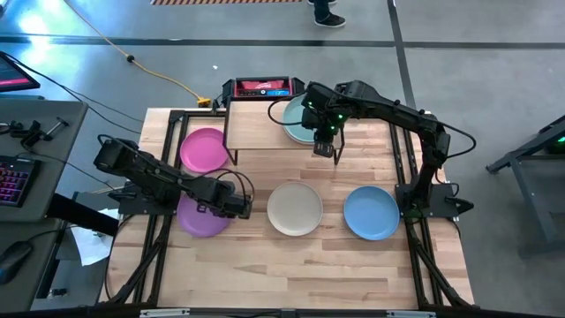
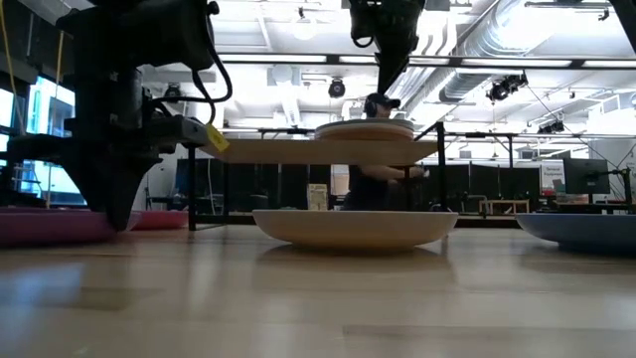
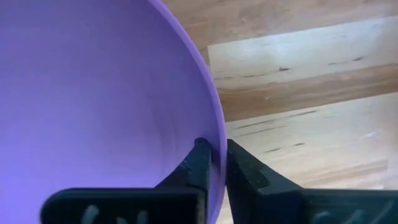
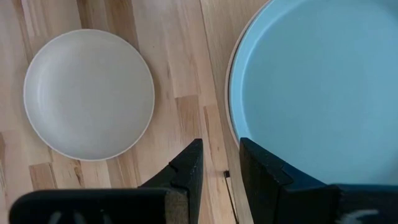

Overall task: Place and stack plates onto a shelf
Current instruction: Put the purple plate on the shelf

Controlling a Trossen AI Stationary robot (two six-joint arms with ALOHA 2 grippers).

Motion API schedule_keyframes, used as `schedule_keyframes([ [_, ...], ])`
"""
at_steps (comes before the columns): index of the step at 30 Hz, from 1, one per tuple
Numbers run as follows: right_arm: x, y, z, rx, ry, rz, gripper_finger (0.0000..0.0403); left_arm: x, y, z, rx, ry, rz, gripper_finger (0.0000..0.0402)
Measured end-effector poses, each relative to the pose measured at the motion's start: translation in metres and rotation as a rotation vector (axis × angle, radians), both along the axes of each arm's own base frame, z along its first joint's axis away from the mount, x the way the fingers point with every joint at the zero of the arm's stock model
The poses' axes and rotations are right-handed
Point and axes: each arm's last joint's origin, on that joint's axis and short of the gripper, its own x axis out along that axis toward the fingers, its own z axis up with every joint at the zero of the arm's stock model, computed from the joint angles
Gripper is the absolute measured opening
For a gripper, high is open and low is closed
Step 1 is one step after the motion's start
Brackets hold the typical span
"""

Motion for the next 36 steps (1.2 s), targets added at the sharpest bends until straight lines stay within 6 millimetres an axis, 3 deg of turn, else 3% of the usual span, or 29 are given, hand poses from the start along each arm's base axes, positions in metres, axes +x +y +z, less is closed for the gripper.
schedule_keyframes([
  [11,-0.001,0.000,0.000,-0.002,0.009,0.014,0.0085,0.010,-0.004,0.019,0.005,0.021,-0.114,0.0004],
  [22,-0.002,0.001,0.000,-0.004,0.018,0.033,0.0085,0.025,-0.024,0.081,0.009,0.025,-0.288,0.0001],
  [36,-0.002,0.001,-0.001,-0.008,0.027,0.054,0.0085,0.015,-0.036,0.153,0.037,0.108,-0.305,0.0001],
])
